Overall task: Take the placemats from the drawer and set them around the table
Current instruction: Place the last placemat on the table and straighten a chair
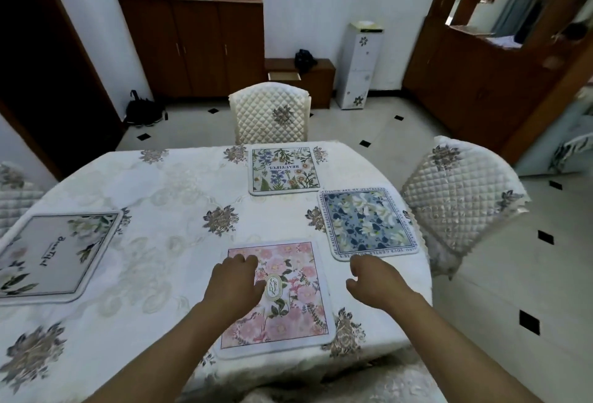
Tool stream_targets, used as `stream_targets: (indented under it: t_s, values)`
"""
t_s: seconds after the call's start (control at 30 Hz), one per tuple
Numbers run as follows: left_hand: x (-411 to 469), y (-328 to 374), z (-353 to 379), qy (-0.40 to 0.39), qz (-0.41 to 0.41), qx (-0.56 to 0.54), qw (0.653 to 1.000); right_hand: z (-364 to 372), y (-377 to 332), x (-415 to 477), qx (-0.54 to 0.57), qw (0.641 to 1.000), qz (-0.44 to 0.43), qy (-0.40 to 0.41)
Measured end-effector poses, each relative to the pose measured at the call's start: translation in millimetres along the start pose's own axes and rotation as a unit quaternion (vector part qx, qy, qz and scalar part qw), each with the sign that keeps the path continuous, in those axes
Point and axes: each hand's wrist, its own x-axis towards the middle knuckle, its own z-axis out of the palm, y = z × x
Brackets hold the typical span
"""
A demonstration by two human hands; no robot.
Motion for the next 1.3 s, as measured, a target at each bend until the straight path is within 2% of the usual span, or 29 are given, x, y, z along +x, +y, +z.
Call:
stream_targets:
  t_s: [0.27,0.53,0.73,1.03,1.3]
  values:
    - [24,72,12,0.001,-0.01,0.02,1.0,-14,89,9,0.007,1.0,-0.002,0.002]
    - [64,223,48,-0.021,-0.045,0.023,0.998,-38,230,25,-0.099,0.992,-0.048,0.056]
    - [82,320,51,-0.022,-0.032,0.019,0.999,-55,306,20,-0.093,0.993,-0.049,0.056]
    - [125,389,43,0.005,0.036,0.021,0.999,-83,373,5,-0.052,0.997,0.004,0.06]
    - [187,519,51,-0.005,0.139,0.036,0.99,-117,505,-10,-0.022,0.993,0.089,0.078]
